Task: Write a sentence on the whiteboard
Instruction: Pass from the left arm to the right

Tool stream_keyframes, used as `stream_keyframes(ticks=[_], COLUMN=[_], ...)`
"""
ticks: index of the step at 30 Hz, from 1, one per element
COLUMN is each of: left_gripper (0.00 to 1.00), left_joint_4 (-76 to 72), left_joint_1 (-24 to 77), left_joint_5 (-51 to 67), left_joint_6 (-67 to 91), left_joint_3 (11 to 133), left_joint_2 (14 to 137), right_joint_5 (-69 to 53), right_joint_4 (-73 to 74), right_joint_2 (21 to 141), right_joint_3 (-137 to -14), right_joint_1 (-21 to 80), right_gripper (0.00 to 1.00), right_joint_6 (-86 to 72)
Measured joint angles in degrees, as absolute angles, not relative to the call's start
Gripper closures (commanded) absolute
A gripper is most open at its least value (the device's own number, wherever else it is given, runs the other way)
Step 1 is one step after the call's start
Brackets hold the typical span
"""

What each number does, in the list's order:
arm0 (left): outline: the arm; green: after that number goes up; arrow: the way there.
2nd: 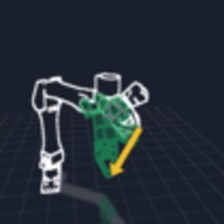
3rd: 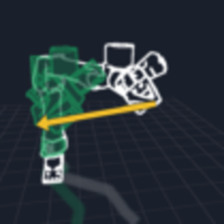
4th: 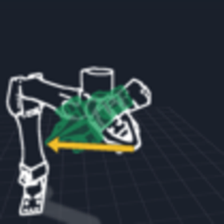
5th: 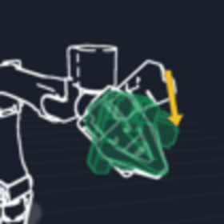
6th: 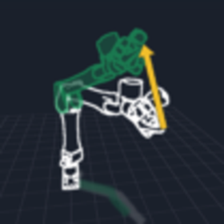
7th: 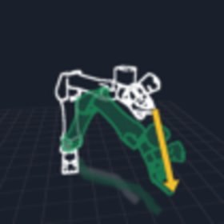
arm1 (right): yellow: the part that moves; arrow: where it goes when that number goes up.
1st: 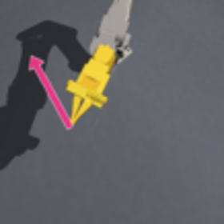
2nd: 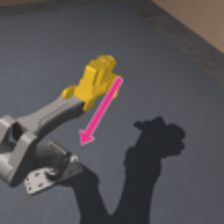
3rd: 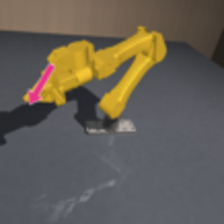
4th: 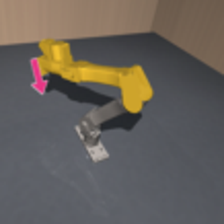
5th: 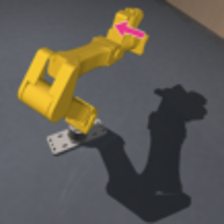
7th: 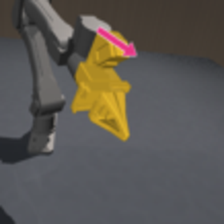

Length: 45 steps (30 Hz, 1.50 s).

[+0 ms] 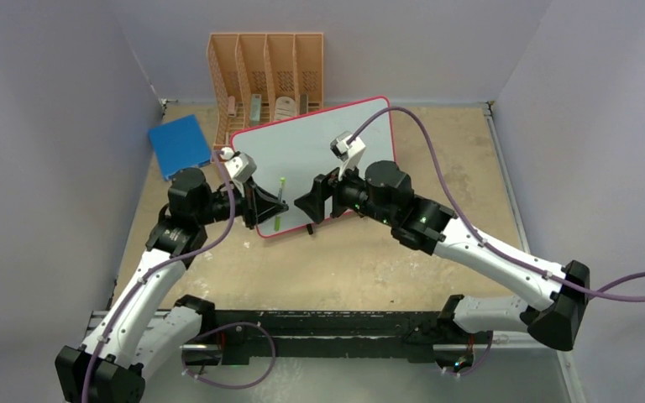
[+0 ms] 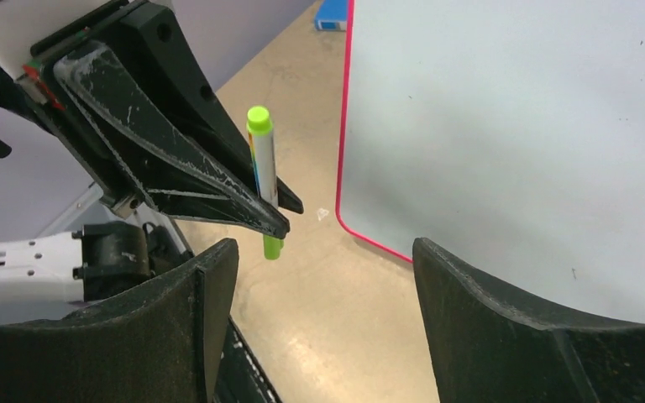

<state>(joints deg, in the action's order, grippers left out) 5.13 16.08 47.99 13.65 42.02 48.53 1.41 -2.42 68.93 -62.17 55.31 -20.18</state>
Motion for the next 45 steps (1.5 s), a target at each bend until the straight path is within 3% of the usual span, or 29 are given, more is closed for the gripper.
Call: stream_keyframes(ticks=[12, 26, 45], left_gripper=[1.0, 1.0, 1.0], left_joint_4=[12.01, 13.45, 12.88], left_joint_1=[27.18, 38.11, 39.44], left_joint_5=[43.86, 28.69, 25.74], left_joint_6=[-5.96, -19.14, -21.54], left_joint_3=[46.61, 47.68, 48.4], left_joint_2=[51.35, 52.99, 54.02], right_joint_5=[-7.27, -9.56, -8.08], right_joint_4=[19.0, 26.33, 28.82], right_joint_2=[76.66, 80.36, 81.1], right_joint_3=[-79.68, -84.09, -84.42], right_joint_1=[53.25, 52.82, 52.82], right_gripper=[0.26, 0.52, 0.76], right_joint_6=[-16.69, -15.79, -15.35])
